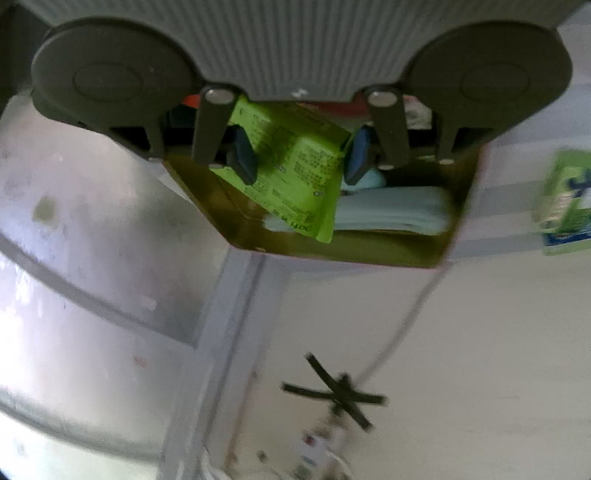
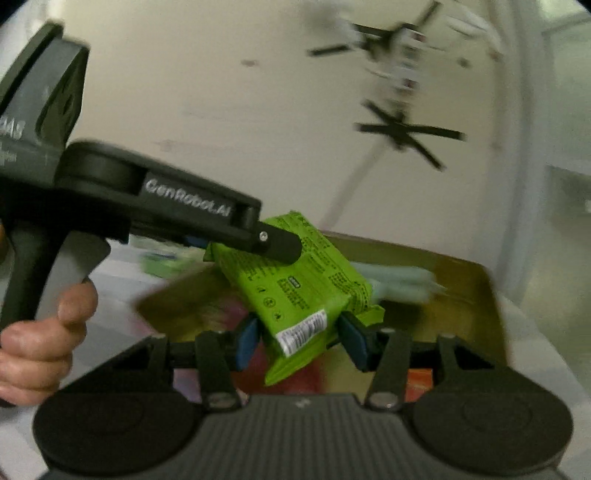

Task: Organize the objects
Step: 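Carry the wet-wipe pack into the tin and release it, then grasp the long green toothpaste box with the right tool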

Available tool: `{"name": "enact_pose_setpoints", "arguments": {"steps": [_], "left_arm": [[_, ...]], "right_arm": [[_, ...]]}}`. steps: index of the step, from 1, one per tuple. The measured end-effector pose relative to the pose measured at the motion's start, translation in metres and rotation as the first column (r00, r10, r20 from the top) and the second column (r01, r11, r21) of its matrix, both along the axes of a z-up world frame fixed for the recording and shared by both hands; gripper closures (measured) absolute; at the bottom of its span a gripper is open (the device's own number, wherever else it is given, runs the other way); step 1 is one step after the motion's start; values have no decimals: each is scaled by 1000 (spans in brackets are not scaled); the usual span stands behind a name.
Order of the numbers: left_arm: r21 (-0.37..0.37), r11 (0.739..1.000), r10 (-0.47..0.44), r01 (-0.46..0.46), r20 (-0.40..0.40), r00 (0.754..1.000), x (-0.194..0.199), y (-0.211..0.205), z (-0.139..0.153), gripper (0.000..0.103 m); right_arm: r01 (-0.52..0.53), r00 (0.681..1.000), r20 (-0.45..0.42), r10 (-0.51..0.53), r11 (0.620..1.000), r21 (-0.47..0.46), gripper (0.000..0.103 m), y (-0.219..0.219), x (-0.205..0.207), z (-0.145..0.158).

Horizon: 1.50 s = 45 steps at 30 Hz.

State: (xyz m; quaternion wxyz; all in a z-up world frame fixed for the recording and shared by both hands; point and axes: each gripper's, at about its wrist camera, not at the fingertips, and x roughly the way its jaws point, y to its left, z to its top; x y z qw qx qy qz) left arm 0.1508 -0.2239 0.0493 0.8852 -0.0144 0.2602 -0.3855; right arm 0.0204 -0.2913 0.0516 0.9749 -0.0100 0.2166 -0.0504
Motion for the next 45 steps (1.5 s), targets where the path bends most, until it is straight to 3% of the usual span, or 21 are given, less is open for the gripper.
{"name": "enact_pose_setpoints", "arguments": {"steps": [3,7,11,17,22,26,30,32,34,36,41,45], "left_arm": [[54,999,-11,9,28,1000,5,-30,-7,44],[120,990,62,-67,41,997,10,-39,-9,38],[105,988,103,-113,95,990,2,-12,-1,37],[126,975,165,-182,137,977,-19,26,4,37],[94,972,206,-216,106,973,-29,60,-3,36],[80,963,251,-256,68,966,-28,85,-9,33],[93,946,305,-312,77,949,-28,109,-14,33],[90,936,335,-341,76,939,-27,122,-16,33],[88,924,367,-372,73,927,-22,137,-18,33],[98,906,405,-412,79,911,-15,155,-21,33],[191,824,529,-533,77,845,16,208,-35,33],[254,758,587,-601,136,798,32,254,-42,33]], "right_arm": [[73,997,-20,-73,997,-3,54,-22,4,-10],[234,972,20,-234,963,-134,37,-30,14,-22],[192,980,57,-189,979,-65,37,-22,8,-24],[191,969,159,-191,981,11,37,0,-12,-23],[196,940,282,-193,980,18,22,3,-25,-18],[150,928,343,-149,988,21,22,-9,-11,-17],[168,914,360,-186,982,83,20,-38,5,-16],[205,911,354,-213,977,61,20,-47,14,-16],[234,916,319,-243,970,68,20,-54,22,-15],[199,919,319,-230,972,128,20,-52,20,-10],[22,941,331,-71,988,151,20,-10,27,17],[-142,948,307,85,976,167,16,39,52,38]]}}
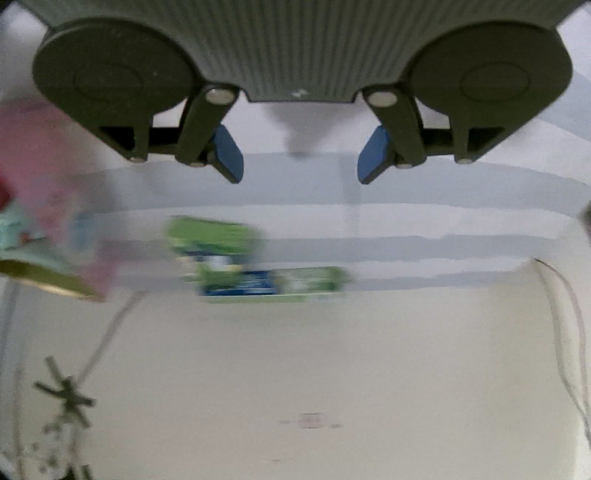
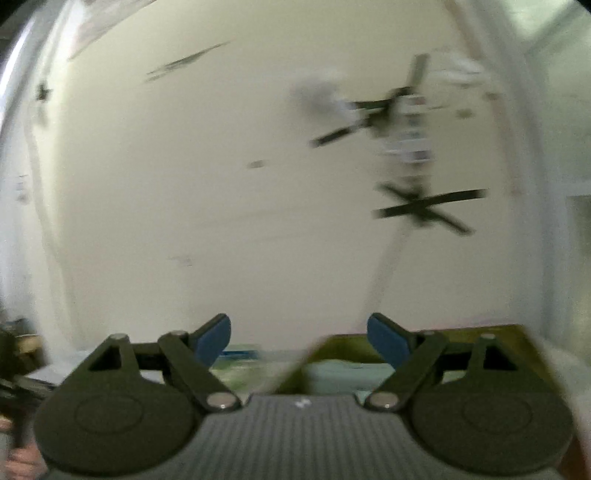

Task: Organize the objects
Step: 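Grasp the long green toothpaste box with the right tool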

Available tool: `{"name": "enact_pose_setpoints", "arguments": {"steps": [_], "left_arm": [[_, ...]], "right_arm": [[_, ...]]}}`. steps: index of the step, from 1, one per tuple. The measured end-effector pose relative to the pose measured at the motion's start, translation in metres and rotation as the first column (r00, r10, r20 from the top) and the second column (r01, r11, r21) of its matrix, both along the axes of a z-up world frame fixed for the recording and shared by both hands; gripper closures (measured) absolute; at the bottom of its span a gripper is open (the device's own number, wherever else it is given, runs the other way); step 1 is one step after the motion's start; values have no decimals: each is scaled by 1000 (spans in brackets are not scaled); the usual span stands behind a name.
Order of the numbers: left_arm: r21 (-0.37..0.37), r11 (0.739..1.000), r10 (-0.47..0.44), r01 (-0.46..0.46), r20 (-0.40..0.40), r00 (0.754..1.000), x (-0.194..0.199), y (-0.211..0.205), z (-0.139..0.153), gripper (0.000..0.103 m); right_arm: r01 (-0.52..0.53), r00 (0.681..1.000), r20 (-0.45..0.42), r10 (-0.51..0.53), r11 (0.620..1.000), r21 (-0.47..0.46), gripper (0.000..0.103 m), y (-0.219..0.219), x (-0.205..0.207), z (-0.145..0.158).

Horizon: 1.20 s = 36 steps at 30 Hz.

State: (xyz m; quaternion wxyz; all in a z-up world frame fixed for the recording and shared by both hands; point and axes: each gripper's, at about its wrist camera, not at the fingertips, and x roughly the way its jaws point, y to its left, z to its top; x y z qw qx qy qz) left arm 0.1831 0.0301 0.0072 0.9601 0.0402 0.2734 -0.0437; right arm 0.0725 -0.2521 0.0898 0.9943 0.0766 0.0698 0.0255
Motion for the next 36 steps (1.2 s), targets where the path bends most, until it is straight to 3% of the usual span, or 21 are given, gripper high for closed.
{"name": "enact_pose_setpoints", "arguments": {"steps": [2,6,8,9,12,14,16,17,18,21,23,24,27,30,32,36], "left_arm": [[9,999,53,-53,1,999,8,24,-4,33],[-31,988,152,-152,1,988,17,64,-16,33],[-97,979,177,-181,-43,983,22,78,-22,34],[-151,972,174,-178,-40,984,21,85,-20,33],[-203,963,178,-178,-16,984,15,93,-18,33],[-228,960,160,-161,-23,987,14,95,-18,33],[-247,956,153,-157,-33,988,16,98,-17,32],[-257,953,152,-158,-43,987,17,100,-18,32],[-268,950,151,-161,-57,987,19,103,-20,32],[-297,939,152,-173,-92,984,24,108,-24,32],[-310,933,159,-183,-102,982,25,110,-25,32],[-311,931,170,-193,-100,980,24,111,-24,32],[-288,921,255,-264,-70,965,20,115,-21,32],[-268,885,391,-382,-20,920,12,127,-15,31],[-288,849,461,-444,-8,887,7,137,-13,31],[-368,764,568,-531,-8,823,-6,163,-11,31]], "right_arm": [[-69,997,-24,69,998,7,11,28,19,4],[-190,977,-98,191,982,18,11,95,72,1],[-229,964,-143,224,973,-20,11,131,108,-6],[-246,957,-167,235,968,-42,11,147,127,-11],[-256,945,-252,208,950,-179,10,193,198,-24],[-354,907,-350,233,873,-337,12,220,255,-32],[-377,905,-386,177,756,-536,13,242,296,-44],[-405,890,-428,157,702,-586,17,248,317,-51],[-428,872,-472,132,674,-602,18,250,338,-58],[-485,808,-584,81,654,-580,22,245,385,-76],[-514,774,-630,65,646,-565,32,239,405,-88],[-537,751,-657,70,644,-545,32,237,412,-94],[-557,774,-623,114,592,-583,51,246,405,-96],[-582,785,-598,160,522,-623,61,264,381,-92],[-612,781,-584,220,456,-646,62,282,344,-89],[-654,753,-569,331,278,-704,61,317,252,-92]]}}
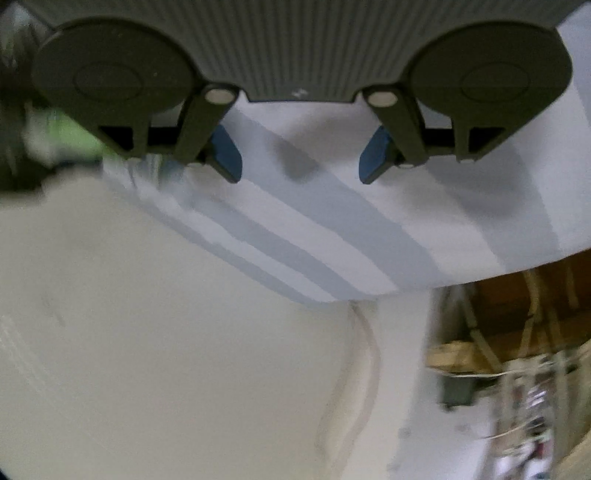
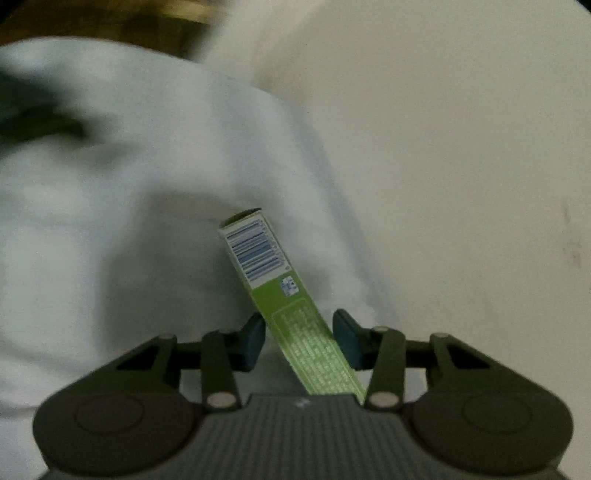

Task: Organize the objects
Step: 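Grasp the long green toothpaste box with the right tool, then grasp the green medicine box with the left tool while the right tool carries the toothpaste box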

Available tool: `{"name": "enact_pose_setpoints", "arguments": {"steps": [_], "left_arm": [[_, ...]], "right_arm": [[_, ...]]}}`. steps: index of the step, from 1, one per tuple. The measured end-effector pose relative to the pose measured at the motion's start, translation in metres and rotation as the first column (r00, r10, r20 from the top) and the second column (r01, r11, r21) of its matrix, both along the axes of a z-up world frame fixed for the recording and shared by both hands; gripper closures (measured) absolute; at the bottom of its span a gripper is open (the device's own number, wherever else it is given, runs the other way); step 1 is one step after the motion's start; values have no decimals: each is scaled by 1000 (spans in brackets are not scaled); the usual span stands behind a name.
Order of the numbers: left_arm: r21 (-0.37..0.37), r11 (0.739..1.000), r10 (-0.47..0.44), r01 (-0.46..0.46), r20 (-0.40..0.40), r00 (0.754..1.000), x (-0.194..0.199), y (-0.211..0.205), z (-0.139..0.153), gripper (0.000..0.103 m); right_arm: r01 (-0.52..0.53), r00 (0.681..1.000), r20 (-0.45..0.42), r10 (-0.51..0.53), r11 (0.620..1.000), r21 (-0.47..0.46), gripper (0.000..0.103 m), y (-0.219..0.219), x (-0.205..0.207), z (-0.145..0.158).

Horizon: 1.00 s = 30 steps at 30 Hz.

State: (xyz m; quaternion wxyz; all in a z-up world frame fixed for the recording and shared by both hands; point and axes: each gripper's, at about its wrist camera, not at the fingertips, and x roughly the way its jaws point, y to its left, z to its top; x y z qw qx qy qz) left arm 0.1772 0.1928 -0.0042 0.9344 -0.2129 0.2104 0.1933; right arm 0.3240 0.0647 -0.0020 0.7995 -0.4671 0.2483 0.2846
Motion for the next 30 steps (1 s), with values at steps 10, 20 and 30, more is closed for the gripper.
{"name": "enact_pose_setpoints", "arguments": {"steps": [10,20,30], "left_arm": [[-59,992,-108,108,8,994,-5,-3,3,31],[65,937,-341,344,-54,939,-108,-50,2,26],[85,915,-386,395,-107,916,-95,-58,-6,33]], "right_arm": [[-66,990,127,63,998,24,40,-24,-187,-14],[342,939,-246,-238,689,639,34,-134,-133,50],[584,806,-501,-314,558,589,56,-145,-69,24]]}}
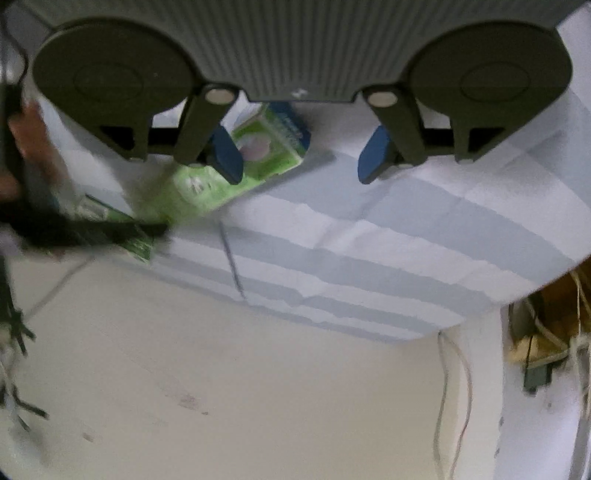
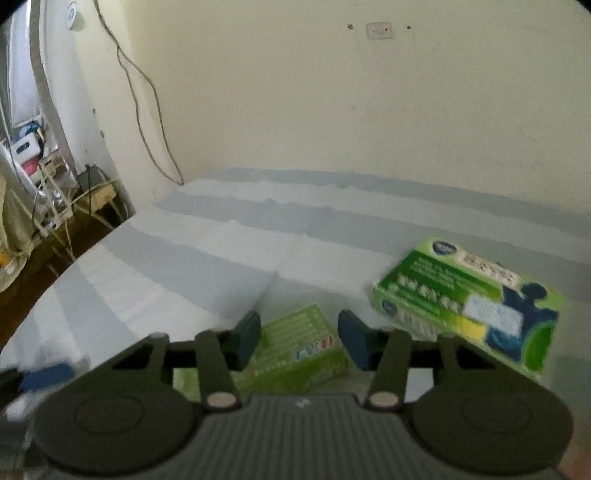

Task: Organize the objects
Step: 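Grasp the green medicine box with the left tool while the right tool carries the toothpaste box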

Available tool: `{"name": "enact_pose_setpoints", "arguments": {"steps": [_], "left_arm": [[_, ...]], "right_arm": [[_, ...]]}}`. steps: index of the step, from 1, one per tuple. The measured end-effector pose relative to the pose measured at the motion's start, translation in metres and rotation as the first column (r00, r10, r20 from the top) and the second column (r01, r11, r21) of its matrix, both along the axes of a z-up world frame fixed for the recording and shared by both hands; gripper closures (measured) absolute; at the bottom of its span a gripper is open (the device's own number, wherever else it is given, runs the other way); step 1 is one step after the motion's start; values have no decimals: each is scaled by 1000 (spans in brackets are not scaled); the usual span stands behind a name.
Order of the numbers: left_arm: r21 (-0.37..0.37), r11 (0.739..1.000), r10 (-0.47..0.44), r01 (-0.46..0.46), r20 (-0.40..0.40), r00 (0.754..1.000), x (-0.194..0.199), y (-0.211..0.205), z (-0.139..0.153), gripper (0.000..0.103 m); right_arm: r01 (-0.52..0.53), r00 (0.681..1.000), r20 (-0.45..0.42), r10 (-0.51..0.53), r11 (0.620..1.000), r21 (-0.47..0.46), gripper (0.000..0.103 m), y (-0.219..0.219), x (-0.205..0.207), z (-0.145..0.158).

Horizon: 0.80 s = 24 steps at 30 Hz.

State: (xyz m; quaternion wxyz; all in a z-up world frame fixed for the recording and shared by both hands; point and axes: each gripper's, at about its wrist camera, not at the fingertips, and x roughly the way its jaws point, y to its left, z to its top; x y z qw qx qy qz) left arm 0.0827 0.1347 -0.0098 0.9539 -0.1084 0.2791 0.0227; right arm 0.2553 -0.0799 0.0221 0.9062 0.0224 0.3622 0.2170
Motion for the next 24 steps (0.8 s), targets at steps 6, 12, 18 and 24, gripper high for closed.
{"name": "enact_pose_setpoints", "arguments": {"steps": [6,12,18,24], "left_arm": [[-126,991,38,-40,-19,999,-4,48,-4,32],[-206,976,-70,64,-19,997,-6,63,0,21],[-185,962,-207,198,-28,978,16,49,-10,23],[-186,964,-197,192,-11,980,13,35,11,29]], "right_arm": [[-212,977,-10,212,977,21,52,-9,-104,-1],[-248,939,194,285,949,-197,20,7,-144,0],[-254,946,139,293,936,-244,27,26,-113,-26],[-219,949,189,252,960,-176,39,25,-128,-22]]}}
